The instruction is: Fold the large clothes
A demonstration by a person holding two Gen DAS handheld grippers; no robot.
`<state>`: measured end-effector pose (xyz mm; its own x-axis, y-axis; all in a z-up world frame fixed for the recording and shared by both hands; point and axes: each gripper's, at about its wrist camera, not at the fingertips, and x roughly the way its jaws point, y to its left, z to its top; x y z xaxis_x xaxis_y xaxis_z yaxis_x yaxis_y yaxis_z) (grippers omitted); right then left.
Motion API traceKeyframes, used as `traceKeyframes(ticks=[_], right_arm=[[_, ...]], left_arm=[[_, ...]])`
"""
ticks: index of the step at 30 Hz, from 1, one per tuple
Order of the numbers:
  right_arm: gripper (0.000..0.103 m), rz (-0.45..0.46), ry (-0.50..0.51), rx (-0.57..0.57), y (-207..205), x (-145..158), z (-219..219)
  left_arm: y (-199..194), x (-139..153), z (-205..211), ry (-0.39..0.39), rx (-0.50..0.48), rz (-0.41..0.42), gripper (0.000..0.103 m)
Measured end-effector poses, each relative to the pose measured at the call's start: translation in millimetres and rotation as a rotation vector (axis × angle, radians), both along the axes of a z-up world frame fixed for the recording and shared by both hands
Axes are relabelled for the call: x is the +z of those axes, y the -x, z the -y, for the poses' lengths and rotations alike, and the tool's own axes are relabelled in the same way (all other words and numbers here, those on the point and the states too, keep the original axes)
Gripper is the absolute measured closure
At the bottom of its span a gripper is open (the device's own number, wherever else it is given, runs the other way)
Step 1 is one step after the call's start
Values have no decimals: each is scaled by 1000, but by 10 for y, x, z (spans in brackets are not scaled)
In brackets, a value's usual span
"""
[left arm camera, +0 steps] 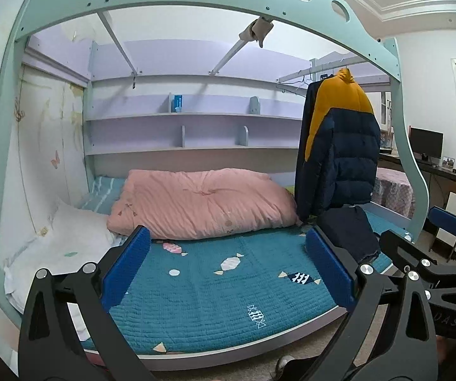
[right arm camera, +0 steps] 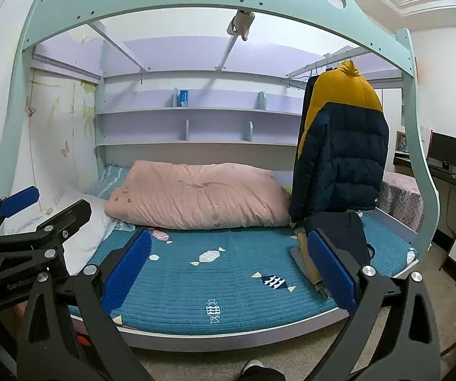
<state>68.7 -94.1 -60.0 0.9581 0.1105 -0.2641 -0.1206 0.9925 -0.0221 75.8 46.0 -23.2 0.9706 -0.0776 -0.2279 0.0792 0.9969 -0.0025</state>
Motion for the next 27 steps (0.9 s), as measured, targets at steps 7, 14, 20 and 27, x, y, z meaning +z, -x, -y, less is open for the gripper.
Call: traceKeyframes(ticks=[7,14,20,27], right_arm=[[8,4,-12,-11,55,32,79],[8,11,-19,-22,129,29,114],[8,5,-33,-28,157,14,140],[8,4,-30,-37,160,17,152]], left_arm=[[104,34,94,-18,-7,23,5],[139,47,146,-24,-16,32,5],[134,44,186,-32,-22,33,5],[113,44,185,-27,-32,27,5]])
